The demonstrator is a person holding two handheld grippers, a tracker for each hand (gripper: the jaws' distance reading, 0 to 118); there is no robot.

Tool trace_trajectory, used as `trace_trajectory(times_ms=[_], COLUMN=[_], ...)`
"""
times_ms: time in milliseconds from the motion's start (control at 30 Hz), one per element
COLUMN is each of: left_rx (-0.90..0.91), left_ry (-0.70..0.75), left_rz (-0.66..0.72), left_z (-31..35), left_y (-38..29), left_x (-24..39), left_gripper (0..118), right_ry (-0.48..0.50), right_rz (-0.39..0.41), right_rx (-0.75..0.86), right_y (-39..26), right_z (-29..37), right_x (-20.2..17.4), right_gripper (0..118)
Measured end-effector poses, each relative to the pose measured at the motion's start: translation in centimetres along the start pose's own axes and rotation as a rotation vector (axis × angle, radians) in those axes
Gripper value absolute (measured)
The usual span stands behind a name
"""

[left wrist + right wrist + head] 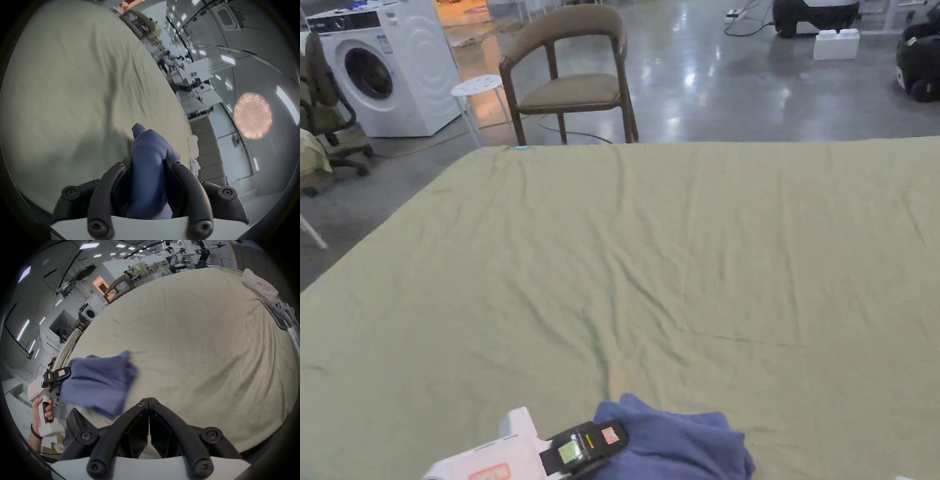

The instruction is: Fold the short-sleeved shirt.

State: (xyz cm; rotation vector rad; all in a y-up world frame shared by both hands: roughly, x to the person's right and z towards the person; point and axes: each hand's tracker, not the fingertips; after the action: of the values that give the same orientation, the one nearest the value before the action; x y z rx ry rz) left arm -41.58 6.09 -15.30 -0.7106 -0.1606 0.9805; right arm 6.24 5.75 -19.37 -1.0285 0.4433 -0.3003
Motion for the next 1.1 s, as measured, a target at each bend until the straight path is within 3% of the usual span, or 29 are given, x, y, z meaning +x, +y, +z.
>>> trace_trajectory(times_ms=[267, 400, 467, 533, 567, 700, 867, 1100], left_rx=[0.168, 0.191, 0.237, 0.239, 0.263, 0.384, 0.441, 0.684], left_ry=[0.365, 0.373, 0.437, 0.546, 0.605, 0.679, 0.543, 0.412], left_rz=[-0.038, 0.02, 0.008, -0.042, -0.064, -0.214, -0.476, -0.877], left_z=[13.6, 13.4, 12.4, 11.4, 11.4, 12.8, 14.9, 14.4], left_y=[13.2, 14.8, 14.5, 13.7, 13.8, 13.4, 9.7, -0.8], left_x=[-7.0, -8.6, -8.8, -7.4, -7.0, -2.4, 7.4, 18.3], left_gripper=[34, 36, 52, 80, 86, 86, 85, 57], right_ry=[-0.004, -0.016, -0.013, -0.009, -0.007, -0.015, -0.065, -0.142], right_rz=[-0.037, -0.068, -0.085, -0.09, -0.084, -0.057, -0.017, 0.128], right_rx=[0.013, 0.01, 0.009, 0.004, 0.004, 0.032, 0.175, 0.471], right_y=[-1.3, -1.5, -1.5, -1.5, -1.5, -1.1, 0.0, 1.4], right_z=[2.2, 2.1, 2.0, 2.2, 2.4, 3.6, 7.2, 14.3], right_x=[1.0, 1.6, 1.7, 1.8, 2.0, 2.3, 2.7, 1.1], right_gripper=[0, 0, 0, 0, 0, 0, 0, 0])
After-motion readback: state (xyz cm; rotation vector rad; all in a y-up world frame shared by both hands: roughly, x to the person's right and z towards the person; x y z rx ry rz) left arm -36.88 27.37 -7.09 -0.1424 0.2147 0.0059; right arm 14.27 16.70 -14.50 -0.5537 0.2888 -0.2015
